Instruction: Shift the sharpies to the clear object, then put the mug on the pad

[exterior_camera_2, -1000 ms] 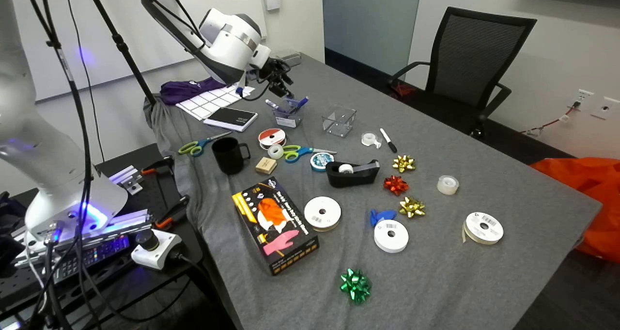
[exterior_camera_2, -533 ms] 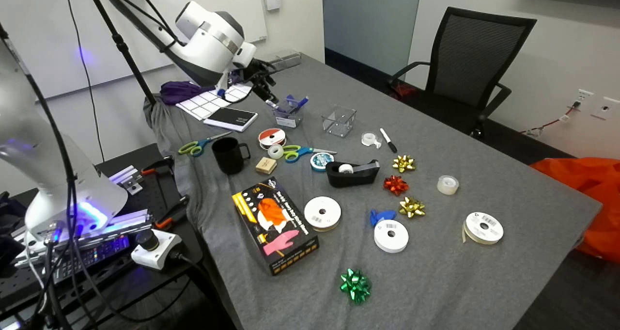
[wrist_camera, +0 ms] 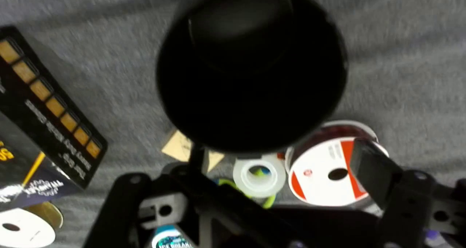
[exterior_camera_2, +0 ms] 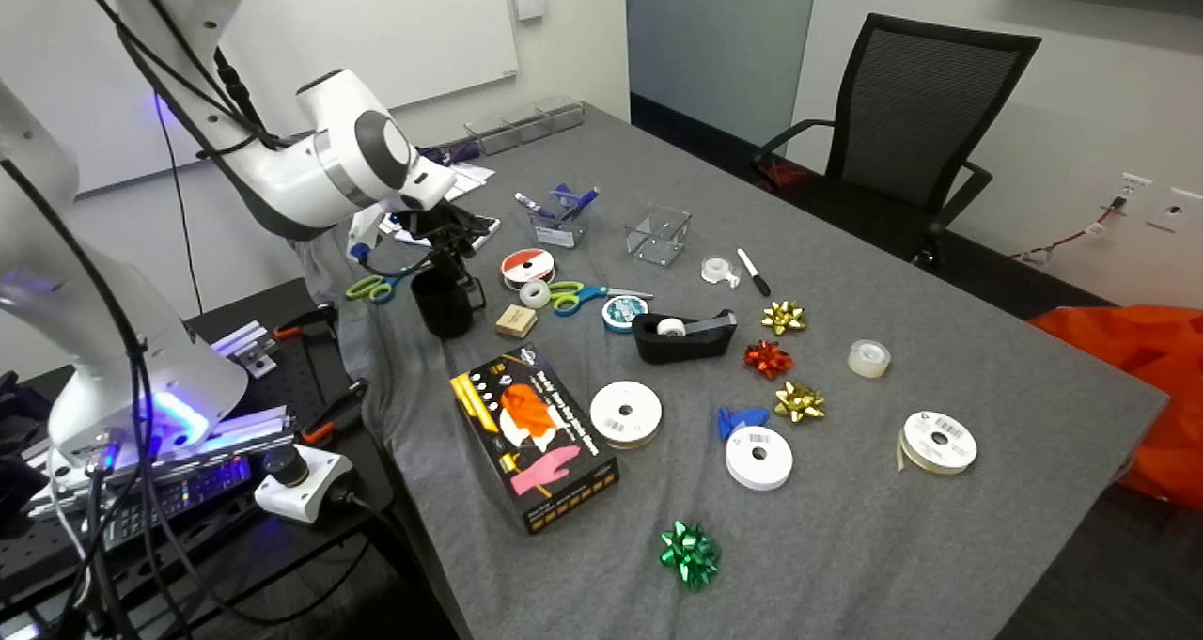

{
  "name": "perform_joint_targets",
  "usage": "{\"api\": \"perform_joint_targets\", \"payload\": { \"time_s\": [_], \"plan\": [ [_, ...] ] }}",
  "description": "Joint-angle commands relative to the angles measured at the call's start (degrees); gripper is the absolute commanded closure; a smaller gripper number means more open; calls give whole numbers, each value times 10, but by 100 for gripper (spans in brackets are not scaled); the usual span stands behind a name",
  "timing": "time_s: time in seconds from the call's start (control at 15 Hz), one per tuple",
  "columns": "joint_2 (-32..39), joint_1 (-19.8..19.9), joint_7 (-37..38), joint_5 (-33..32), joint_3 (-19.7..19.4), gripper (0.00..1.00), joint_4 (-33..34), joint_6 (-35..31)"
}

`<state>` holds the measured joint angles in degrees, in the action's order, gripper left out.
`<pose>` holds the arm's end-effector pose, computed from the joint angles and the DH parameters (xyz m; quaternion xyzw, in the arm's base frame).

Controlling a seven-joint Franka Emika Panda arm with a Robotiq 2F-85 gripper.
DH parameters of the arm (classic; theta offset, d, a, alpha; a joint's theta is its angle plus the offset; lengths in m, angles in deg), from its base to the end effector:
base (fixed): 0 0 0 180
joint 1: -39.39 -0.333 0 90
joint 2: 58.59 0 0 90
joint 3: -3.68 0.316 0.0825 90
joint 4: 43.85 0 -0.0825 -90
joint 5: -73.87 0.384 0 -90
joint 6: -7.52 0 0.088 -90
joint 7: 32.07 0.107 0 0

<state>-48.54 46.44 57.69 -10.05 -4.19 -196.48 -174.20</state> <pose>0.3800 -0.0101 0.1895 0.9730 -0.1730 0.1527 0.0090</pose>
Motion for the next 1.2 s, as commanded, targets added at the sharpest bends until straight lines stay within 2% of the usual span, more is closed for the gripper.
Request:
{"api": "perform_joint_targets", "payload": {
  "time_s": [0.0,0.2,0.27,0.47,0.67,0.8,0.87,0.93,1.07,1.13],
  "plan": [
    [-20,18,-151,127,8,0,-67,-13],
    [-29,10,-270,262,21,0,-100,-7],
    [6,53,-255,253,70,0,-65,1],
    [1,99,-313,336,141,0,-67,24],
    [-9,163,-384,441,230,0,-65,61],
    [-21,208,-452,532,294,0,-63,98],
    [-27,232,-497,580,324,25,-62,111],
    [-36,252,-538,629,351,26,-61,123],
    [-56,280,-608,722,393,41,-45,174],
    [-70,285,-636,758,402,49,-36,203]
  ]
}}
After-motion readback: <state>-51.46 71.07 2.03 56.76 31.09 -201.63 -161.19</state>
